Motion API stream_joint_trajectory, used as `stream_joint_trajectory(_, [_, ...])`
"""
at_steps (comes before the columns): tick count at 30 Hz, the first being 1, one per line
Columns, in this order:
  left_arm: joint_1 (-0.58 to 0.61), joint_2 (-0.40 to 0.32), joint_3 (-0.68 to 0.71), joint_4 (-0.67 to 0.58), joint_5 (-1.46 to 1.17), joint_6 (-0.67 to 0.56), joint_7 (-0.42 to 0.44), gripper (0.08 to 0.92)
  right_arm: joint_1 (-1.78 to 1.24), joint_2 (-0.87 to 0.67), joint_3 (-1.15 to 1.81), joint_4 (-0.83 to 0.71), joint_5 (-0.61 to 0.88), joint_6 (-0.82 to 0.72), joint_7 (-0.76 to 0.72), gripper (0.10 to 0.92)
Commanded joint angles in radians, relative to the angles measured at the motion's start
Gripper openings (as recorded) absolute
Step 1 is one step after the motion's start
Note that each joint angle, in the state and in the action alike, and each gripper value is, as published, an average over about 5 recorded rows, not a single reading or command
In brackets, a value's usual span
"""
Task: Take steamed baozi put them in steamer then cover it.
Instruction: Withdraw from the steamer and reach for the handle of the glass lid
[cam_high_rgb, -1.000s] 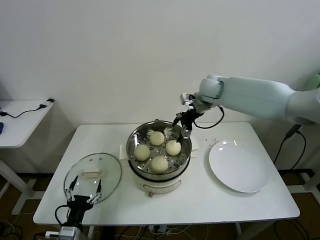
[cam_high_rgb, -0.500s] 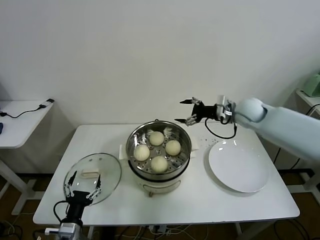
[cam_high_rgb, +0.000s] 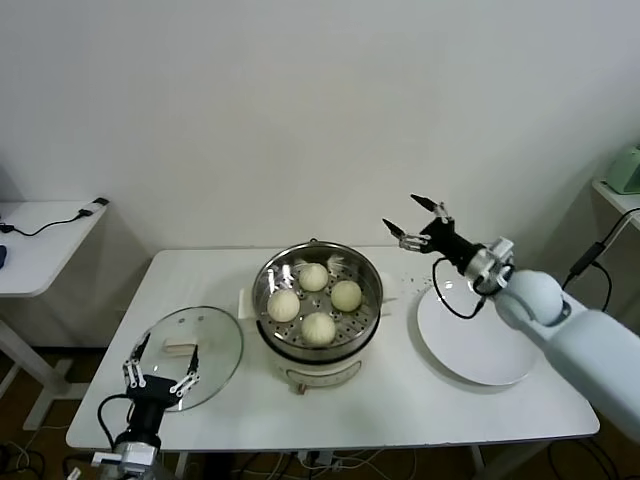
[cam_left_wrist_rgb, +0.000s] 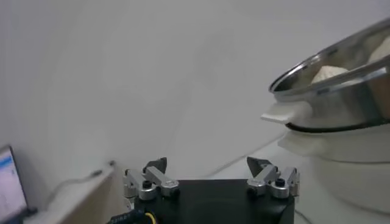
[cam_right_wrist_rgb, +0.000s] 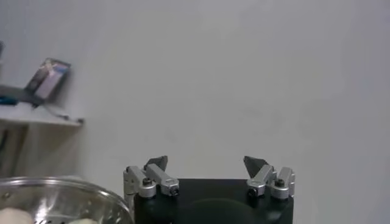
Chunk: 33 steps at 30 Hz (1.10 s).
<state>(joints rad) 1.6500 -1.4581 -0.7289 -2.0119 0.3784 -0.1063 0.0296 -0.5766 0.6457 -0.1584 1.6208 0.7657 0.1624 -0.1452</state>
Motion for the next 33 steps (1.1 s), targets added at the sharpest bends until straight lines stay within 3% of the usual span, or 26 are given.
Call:
stream_joint_trajectory(1, [-0.027,0.005,-0.035,-0.039,0.760,-0.002,0.005,0.823,-0.658,0.211,0.671,0.162,-0.137,-0.032,0.077,0.823])
stream_joint_trajectory(5, [-0.072,0.022,-0.022,-0.001,1.079,-0.004,0.009,0.823,-0.734,0.289,0.746,0.172,-0.172,-0.044,0.055,0.823])
stream_joint_trajectory(9, [-0.129,0.041,0.004,0.087,1.241,-0.008,0.005,0.823,-0.781,0.348,0.790,0.159,-0.186,-0.037,0.034,0.823])
stream_joint_trajectory(15, [-0.185,0.057,0.043,0.224,1.234,0.037,-0.011,0.823,-0.818,0.384,0.827,0.125,-0.212,-0.020,0.009,0.823])
stream_joint_trajectory(33, [-0.339,0.005,0.060,0.502,1.211,0.146,-0.163,0.823,-0.814,0.424,0.841,0.057,-0.293,0.011,-0.007,0.823])
